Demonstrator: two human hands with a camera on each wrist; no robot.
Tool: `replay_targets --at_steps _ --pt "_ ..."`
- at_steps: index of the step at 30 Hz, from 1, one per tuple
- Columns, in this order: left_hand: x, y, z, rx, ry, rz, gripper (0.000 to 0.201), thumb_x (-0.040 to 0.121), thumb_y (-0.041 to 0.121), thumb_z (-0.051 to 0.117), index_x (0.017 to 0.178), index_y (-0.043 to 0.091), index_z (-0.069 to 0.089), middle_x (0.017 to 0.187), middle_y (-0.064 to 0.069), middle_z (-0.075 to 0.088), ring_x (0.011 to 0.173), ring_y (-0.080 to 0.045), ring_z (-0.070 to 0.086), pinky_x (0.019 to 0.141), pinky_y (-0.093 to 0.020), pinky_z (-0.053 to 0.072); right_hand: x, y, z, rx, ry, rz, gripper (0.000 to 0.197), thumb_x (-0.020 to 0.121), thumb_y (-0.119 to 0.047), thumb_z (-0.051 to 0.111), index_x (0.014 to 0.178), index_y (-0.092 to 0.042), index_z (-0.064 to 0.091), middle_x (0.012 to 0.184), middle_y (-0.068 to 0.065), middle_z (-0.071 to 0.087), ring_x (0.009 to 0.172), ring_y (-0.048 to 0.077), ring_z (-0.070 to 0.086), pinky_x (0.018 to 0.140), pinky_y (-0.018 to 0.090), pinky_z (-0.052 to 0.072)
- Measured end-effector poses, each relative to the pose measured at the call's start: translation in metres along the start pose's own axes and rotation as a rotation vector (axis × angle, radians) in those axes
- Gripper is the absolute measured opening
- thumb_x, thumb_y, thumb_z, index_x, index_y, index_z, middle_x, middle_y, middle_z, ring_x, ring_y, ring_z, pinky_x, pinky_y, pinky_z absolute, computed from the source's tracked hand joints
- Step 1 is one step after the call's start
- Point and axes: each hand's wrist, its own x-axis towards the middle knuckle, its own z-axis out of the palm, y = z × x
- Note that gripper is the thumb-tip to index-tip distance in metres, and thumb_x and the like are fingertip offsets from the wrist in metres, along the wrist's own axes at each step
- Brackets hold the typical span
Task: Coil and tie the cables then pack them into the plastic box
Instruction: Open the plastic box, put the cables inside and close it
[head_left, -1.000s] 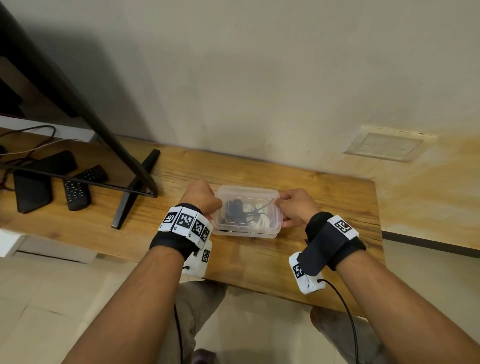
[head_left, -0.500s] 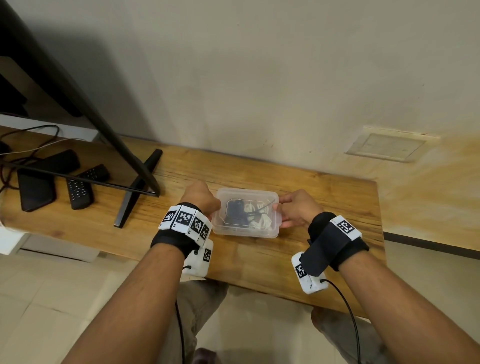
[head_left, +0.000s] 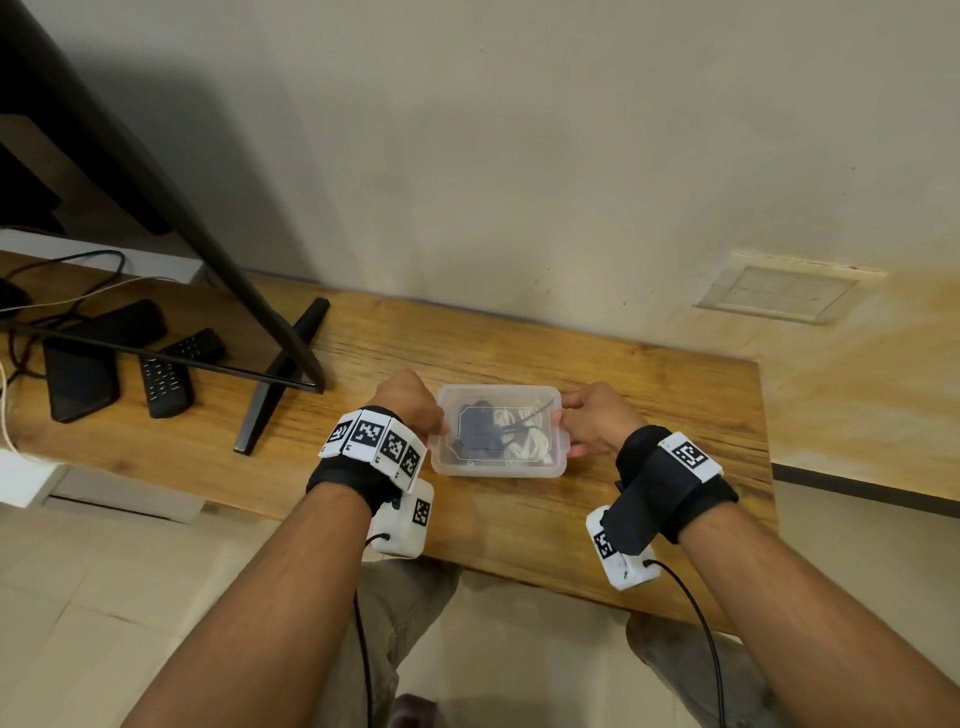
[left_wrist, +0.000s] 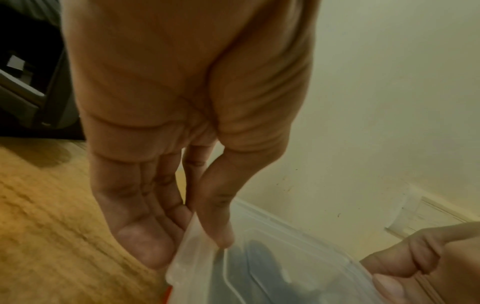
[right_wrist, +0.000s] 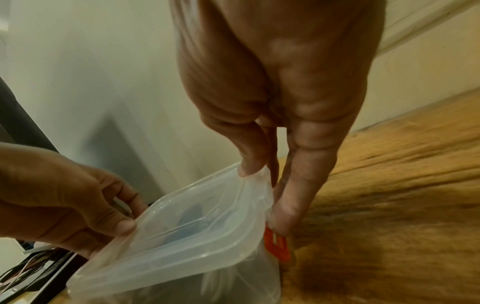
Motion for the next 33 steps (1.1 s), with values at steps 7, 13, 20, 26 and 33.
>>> replay_targets --at_steps 7,13,20,26,33 --pt "0.010 -0.009 0.001 -0.129 -0.097 -0.079 0.040 0.074 0.022 0.085 0.105 0.005 0.066 0.093 -0.012 0.075 0.087 -0.027 0.073 0.085 -0.044 0.060 -0.006 0.002 -0.005 0.032 -0.055 0.035 0.029 0.100 -0.015 0.057 0.129 -0.019 0.060 0.107 0.007 0.069 0.110 0.029 0.067 0.095 0.048 0.055" --pt "-0.007 -0.011 -0.011 -0.205 -0.116 -0.115 0.022 0.077 0.014 0.084 0.075 0.001 0.067 0.062 -0.010 0.068 0.040 -0.013 0.060 0.041 -0.020 0.048 -0.002 0.003 -0.015 0.015 0.066 0.052 0.016 0.090 -0.014 0.074 0.093 -0.010 0.059 0.090 0.010 0.068 0.083 0.023 0.068 0.075 0.039 0.062" --pt "-0.005 -0.004 0.001 -0.120 0.089 -0.012 0.024 0.073 0.011 0.087 0.086 0.005 0.068 0.084 -0.012 0.073 0.075 -0.025 0.073 0.075 -0.041 0.063 0.000 0.002 -0.011 0.000 0.168 -0.026 0.015 0.085 -0.003 0.077 0.084 -0.003 0.062 0.077 0.016 0.071 0.062 0.025 0.072 0.055 0.036 0.062" --pt "-0.009 -0.001 0.012 0.118 0.218 0.140 0.041 0.076 0.009 0.081 0.110 0.015 0.059 0.119 -0.012 0.062 0.096 -0.028 0.066 0.082 -0.041 0.060 0.004 0.006 -0.006 -0.191 0.343 -0.195 0.007 0.080 -0.008 0.072 0.075 -0.013 0.071 0.072 0.006 0.074 0.069 0.025 0.073 0.070 0.040 0.063" --pt "-0.038 0.004 0.031 0.435 0.049 0.282 0.108 0.059 0.055 0.088 0.147 0.034 0.029 0.136 -0.008 0.031 0.112 -0.035 0.059 0.093 -0.046 0.053 0.003 -0.008 -0.009 -0.032 0.314 -0.475 0.018 0.088 -0.018 0.072 0.105 -0.017 0.077 0.100 -0.004 0.076 0.093 0.007 0.070 0.093 0.028 0.056"
